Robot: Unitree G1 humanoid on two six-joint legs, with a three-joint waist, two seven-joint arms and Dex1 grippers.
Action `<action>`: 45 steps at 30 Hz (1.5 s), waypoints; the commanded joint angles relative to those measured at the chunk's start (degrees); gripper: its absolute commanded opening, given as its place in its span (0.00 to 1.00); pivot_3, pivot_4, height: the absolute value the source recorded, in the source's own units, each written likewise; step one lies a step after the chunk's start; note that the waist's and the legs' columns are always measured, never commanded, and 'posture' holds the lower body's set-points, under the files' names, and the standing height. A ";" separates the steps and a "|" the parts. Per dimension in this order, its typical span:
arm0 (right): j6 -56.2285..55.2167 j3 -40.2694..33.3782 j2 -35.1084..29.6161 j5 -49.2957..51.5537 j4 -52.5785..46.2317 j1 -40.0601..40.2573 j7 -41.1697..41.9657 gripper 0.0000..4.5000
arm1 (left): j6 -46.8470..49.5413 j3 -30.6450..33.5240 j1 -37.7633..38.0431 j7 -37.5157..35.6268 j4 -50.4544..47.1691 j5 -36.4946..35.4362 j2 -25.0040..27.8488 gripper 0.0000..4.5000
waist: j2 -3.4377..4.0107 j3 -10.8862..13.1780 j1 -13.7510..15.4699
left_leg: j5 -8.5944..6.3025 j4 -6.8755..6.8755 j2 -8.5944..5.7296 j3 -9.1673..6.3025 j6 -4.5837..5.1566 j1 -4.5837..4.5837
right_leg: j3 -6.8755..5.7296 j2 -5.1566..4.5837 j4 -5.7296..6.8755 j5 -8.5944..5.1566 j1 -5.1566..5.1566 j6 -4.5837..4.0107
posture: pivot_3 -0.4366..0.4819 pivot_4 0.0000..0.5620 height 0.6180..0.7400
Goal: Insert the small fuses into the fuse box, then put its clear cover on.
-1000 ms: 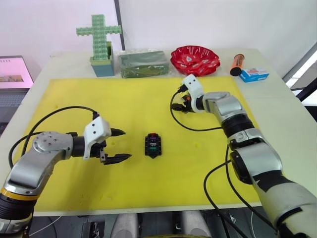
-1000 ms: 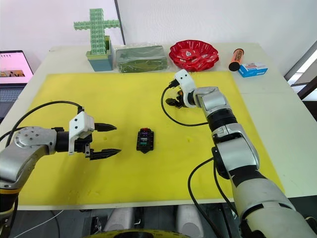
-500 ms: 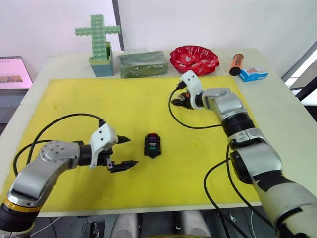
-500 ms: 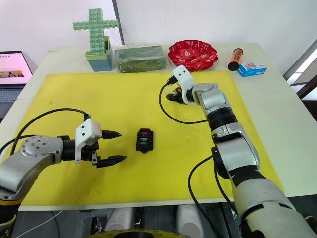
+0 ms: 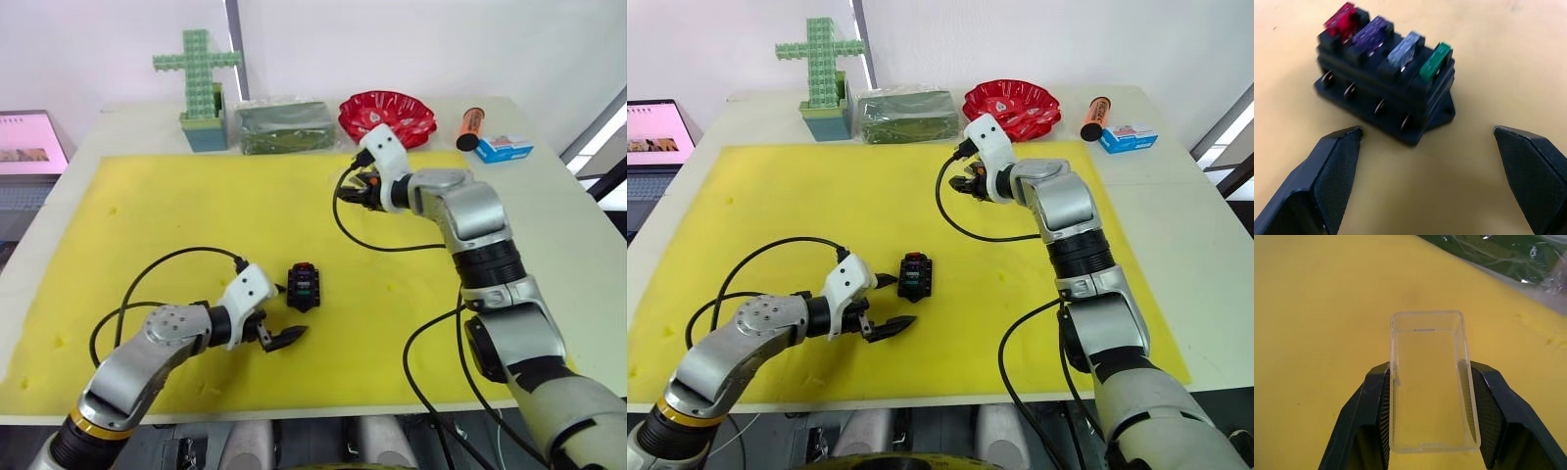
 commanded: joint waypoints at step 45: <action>6.56 0.88 -9.15 7.55 -17.83 3.43 6.75 0.40 | -18.62 -3.73 -9.44 -14.75 13.18 5.17 3.14 0.66 | 0.03 0.01 0.24 | 0.00 -0.04 -0.06 -0.23 0.01 -0.02 | 0.02 0.09 -0.07 -0.02 0.04 -0.03 | 0.48 0.27 1.00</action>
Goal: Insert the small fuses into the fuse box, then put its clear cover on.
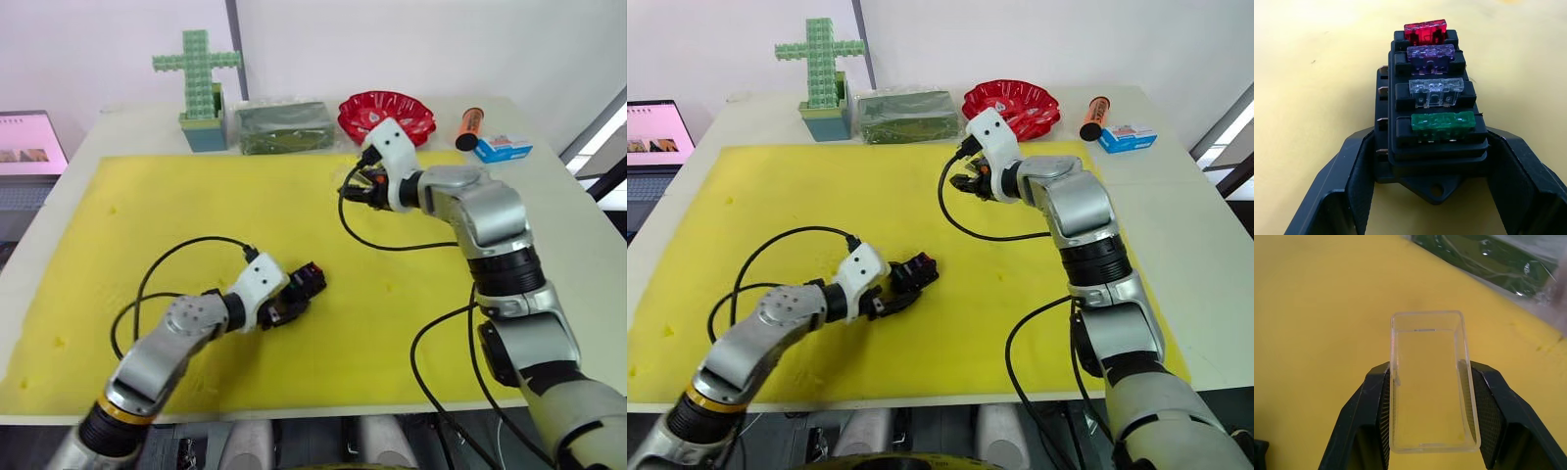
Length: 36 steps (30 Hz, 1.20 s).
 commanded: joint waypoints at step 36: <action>4.30 16.52 -6.99 11.65 -22.90 7.30 9.91 0.40 | -36.28 -5.20 -22.37 -31.48 42.12 7.53 -7.31 0.66 | -0.05 -0.01 0.20 | 0.00 0.15 -0.02 -0.03 0.01 -0.04 | -0.01 -0.03 0.04 0.01 0.06 0.04 | 0.48 0.27 1.00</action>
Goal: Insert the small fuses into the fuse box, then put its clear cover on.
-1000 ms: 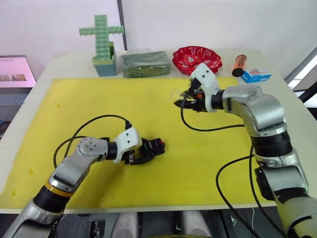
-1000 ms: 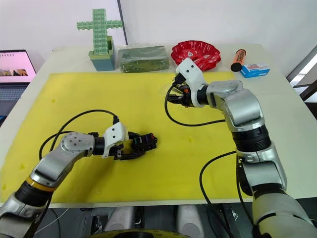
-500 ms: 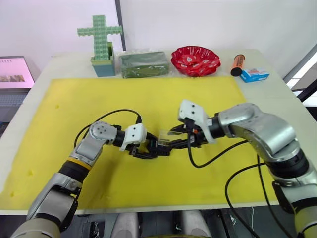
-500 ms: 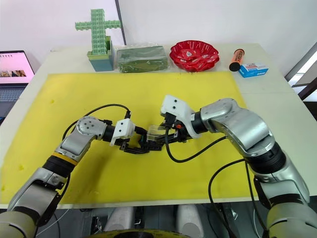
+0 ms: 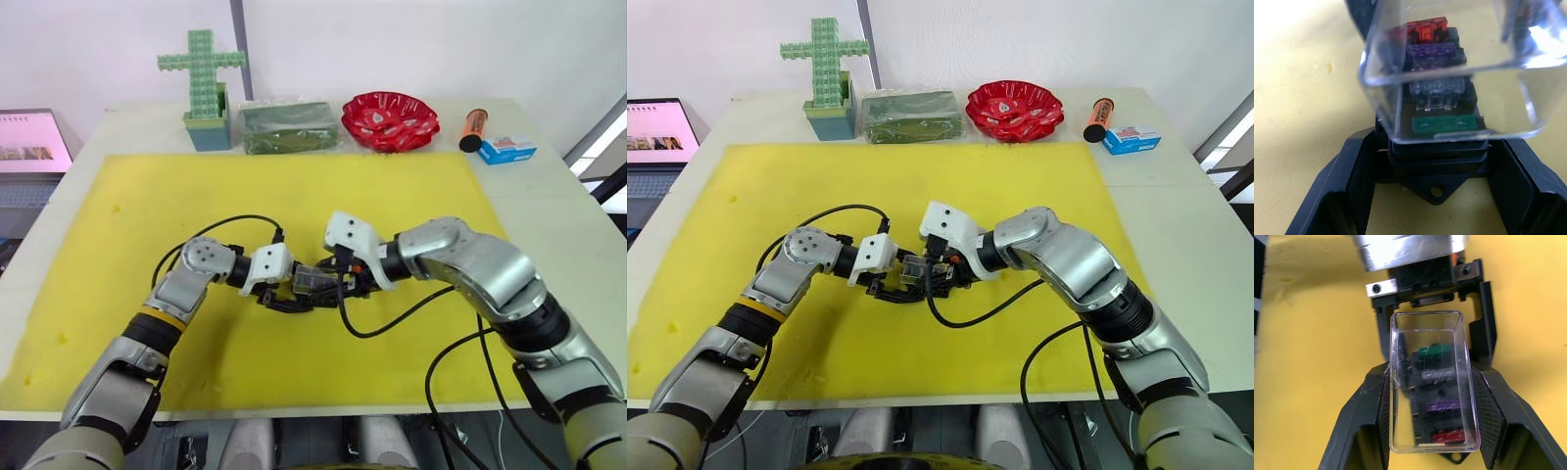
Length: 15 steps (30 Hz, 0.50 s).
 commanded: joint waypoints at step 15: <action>-1.50 1.69 -1.23 -2.33 -0.25 -0.71 0.34 0.40 | 1.68 0.78 0.46 1.50 -1.12 1.23 -0.13 0.66 | 0.00 0.00 0.04 | 0.00 0.01 0.00 0.00 0.00 0.00 | 0.00 0.00 0.01 0.00 0.00 0.00 | 0.48 0.27 1.00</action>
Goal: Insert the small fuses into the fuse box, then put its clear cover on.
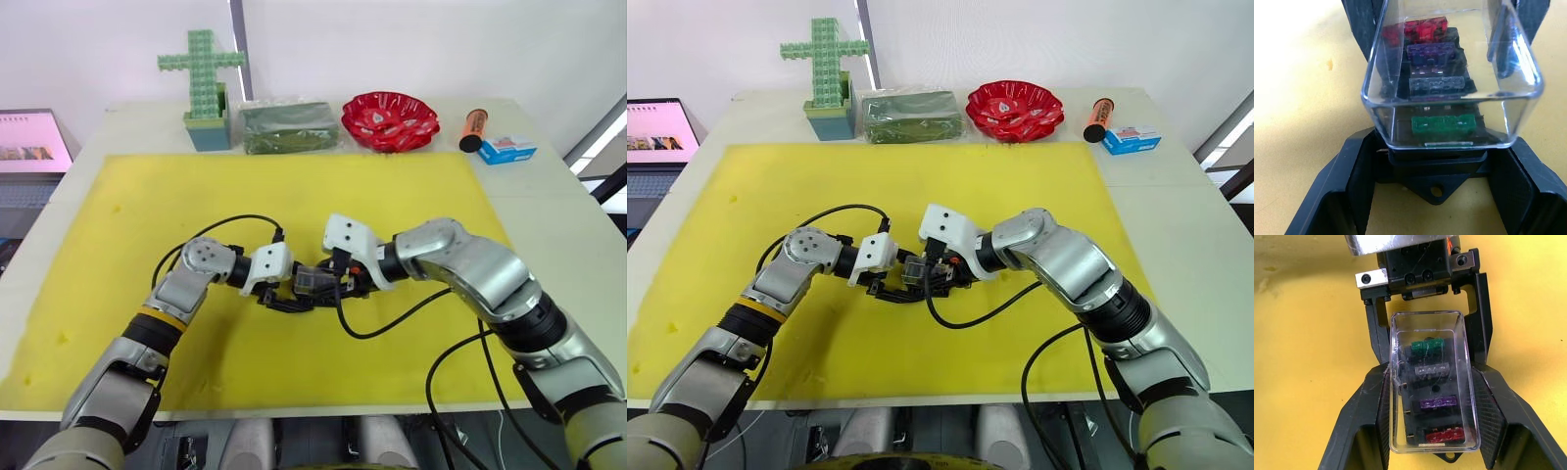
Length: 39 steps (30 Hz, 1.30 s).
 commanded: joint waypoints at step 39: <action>-4.58 -0.38 -1.14 -2.97 4.48 -2.44 2.16 0.84 | 1.36 0.60 0.53 1.53 -1.64 1.58 -1.21 0.65 | -0.01 -0.01 1.03 | 0.00 0.02 0.00 0.02 0.00 0.02 | 0.00 0.01 0.01 0.00 0.02 0.00 | 0.48 0.27 1.00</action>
